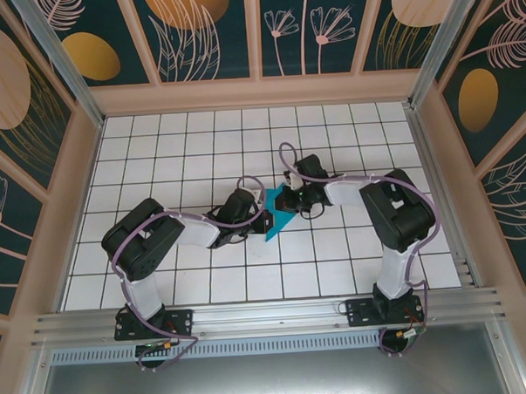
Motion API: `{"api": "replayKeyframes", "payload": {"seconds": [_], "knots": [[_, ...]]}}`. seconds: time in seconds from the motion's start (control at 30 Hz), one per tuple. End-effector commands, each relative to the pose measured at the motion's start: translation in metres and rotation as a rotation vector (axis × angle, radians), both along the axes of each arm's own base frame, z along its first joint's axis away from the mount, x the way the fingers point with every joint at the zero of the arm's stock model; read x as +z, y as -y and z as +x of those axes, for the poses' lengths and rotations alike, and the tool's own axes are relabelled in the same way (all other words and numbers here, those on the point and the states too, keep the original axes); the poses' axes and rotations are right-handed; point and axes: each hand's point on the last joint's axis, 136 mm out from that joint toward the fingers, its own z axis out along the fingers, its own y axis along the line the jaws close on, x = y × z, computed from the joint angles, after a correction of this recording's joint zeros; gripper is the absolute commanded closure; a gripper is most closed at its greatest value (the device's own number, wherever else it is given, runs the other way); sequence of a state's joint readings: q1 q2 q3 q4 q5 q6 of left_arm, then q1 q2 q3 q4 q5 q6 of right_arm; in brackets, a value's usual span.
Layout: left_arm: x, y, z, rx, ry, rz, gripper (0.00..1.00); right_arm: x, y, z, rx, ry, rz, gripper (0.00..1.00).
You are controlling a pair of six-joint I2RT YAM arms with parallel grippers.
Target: Fold a paper plane with a square sheet of paper (pick it up from the middle)
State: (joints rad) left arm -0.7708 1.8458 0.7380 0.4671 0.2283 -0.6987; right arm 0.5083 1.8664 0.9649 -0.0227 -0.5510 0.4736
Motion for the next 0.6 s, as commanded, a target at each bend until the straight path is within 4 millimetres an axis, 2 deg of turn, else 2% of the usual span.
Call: {"api": "replayKeyframes", "payload": {"seconds": [0.0, 0.13, 0.3, 0.4, 0.57], "knots": [[-0.06, -0.036, -0.041, -0.033, -0.182, 0.188, 1.0, -0.006, 0.004, 0.01, 0.03, 0.039, 0.0, 1.0], [-0.066, -0.041, -0.049, -0.049, -0.205, 0.2, 1.0, -0.017, 0.019, 0.024, 0.012, 0.04, -0.017, 1.0], [-0.073, -0.046, -0.058, -0.071, -0.23, 0.219, 1.0, -0.025, 0.043, 0.056, -0.057, 0.049, -0.044, 1.0], [-0.074, -0.049, -0.059, -0.081, -0.222, 0.237, 1.0, -0.015, 0.053, 0.078, -0.107, 0.087, -0.035, 1.0], [-0.073, -0.049, -0.059, -0.109, -0.205, 0.25, 1.0, 0.007, 0.062, 0.104, -0.151, 0.14, -0.035, 1.0]]}}
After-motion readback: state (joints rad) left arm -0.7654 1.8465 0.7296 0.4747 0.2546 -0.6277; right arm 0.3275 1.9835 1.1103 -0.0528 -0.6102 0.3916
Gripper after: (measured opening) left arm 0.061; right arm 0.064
